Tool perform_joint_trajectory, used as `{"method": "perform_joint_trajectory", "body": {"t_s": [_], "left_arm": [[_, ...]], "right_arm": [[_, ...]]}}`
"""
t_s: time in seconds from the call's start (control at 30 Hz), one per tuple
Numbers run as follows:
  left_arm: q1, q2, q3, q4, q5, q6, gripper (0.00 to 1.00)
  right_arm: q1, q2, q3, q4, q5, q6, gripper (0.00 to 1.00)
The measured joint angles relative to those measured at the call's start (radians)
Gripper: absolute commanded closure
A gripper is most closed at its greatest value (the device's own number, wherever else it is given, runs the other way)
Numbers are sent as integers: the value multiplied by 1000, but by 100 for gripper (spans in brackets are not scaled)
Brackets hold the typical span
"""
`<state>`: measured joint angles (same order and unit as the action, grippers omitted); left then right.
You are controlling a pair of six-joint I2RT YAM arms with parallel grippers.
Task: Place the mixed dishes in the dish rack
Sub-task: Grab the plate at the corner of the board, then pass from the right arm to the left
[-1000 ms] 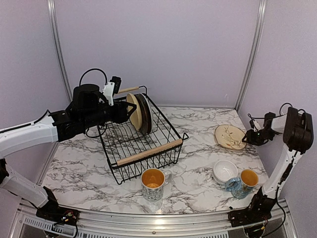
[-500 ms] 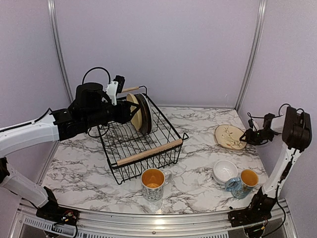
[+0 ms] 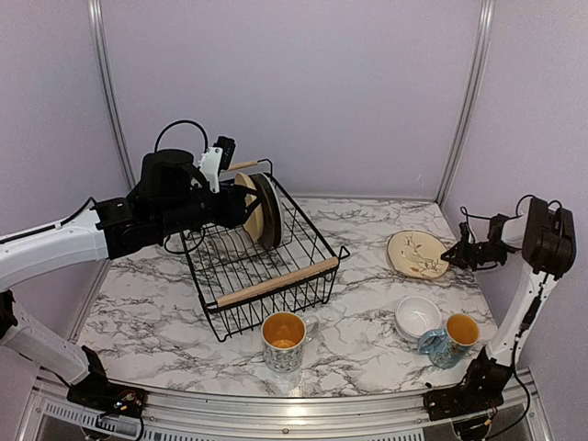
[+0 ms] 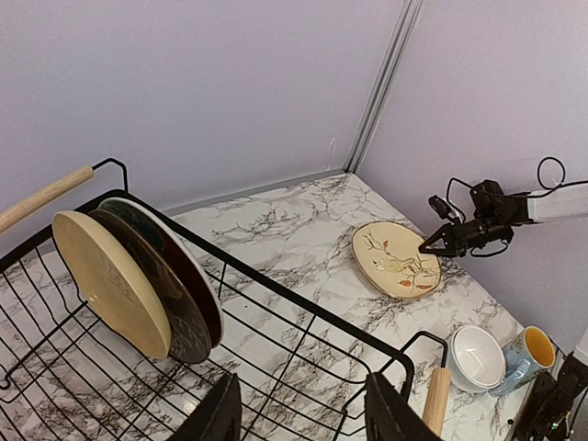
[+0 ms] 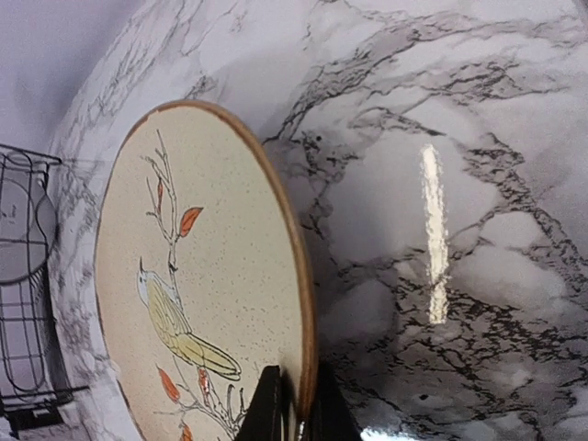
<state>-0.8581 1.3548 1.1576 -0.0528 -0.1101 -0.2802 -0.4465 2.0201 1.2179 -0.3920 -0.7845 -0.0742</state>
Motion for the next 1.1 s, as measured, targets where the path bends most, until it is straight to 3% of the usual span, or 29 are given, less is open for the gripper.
{"method": "perform_joint_trajectory", "body": {"t_s": [0.1,0.37,0.73,0.87,1.1], "left_arm": [[-18,0,12,-9,-11,-2,53],[-100,0,37,-23,-31,19,52],[-300,95,259,-93,-140,217,49],[-410,173,329,-130,-229,347,47],[-625,409,485,-185,-455,641,45]], "right_arm": [[-10,-6,0,-11,-91,29,100],[-26,-32,-56,-25,-159,12,100],[-50,-262,-78,-80,-294,30,100],[-53,-298,-26,-211,-347,-19,100],[-56,-329,10,-547,-402,-266,100]]}}
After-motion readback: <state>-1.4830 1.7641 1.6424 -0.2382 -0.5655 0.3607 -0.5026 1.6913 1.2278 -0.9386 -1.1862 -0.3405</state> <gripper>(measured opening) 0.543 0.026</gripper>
